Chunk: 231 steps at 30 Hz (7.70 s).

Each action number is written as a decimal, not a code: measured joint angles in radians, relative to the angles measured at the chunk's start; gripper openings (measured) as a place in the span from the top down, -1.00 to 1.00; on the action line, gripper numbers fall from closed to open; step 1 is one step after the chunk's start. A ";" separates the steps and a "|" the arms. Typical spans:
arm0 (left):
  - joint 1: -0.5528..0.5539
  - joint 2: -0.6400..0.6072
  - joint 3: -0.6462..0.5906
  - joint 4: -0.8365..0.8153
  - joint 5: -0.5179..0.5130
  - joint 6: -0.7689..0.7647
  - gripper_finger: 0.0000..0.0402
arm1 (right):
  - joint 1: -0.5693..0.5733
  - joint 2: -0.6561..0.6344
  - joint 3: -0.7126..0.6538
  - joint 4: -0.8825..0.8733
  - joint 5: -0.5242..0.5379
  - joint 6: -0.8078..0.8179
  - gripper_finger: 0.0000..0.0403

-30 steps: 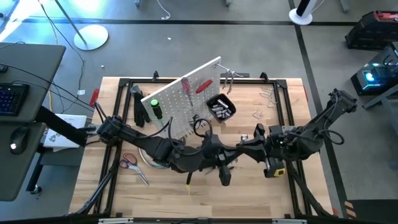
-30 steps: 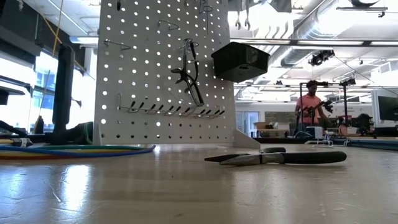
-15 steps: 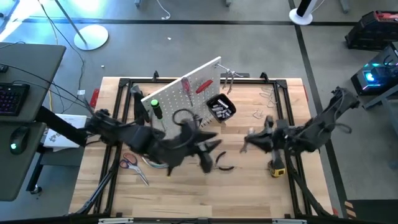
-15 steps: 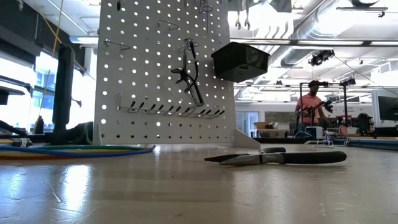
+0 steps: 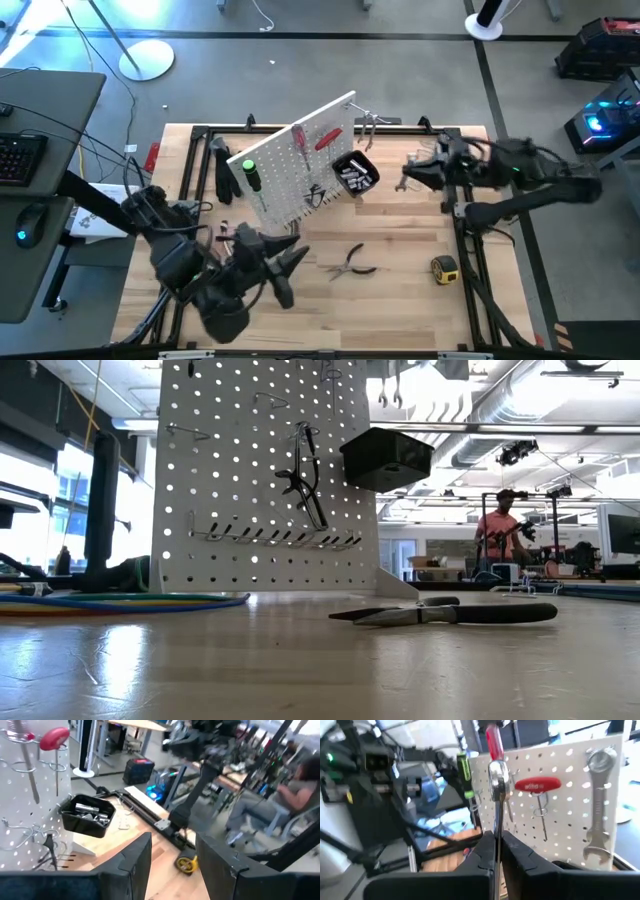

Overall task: Hang tools onto peg board
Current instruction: Hang the wrench on the peg board, then adjust the peg board

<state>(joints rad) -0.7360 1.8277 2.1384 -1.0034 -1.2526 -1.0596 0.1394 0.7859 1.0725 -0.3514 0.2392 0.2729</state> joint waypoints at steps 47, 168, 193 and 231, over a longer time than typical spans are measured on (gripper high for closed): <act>-0.041 0.000 0.001 0.028 -0.031 -0.039 0.28 | -0.793 0.267 -0.002 0.310 -1.123 0.053 0.99; 0.069 -0.031 -0.189 -0.395 0.185 -0.904 0.28 | -1.101 0.592 -0.321 0.833 -1.315 0.668 1.00; 0.160 -0.035 -0.188 -0.202 0.203 -0.638 0.28 | -0.925 1.011 0.195 0.682 -1.401 0.609 1.00; 0.093 -0.253 -0.188 -0.231 0.221 -0.239 0.28 | -0.722 0.651 0.107 -0.194 -1.080 0.109 1.00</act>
<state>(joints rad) -0.6430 1.5747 1.9499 -1.2343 -1.0312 -1.2985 -0.5828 1.4373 1.1797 -0.5449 -0.8405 0.3816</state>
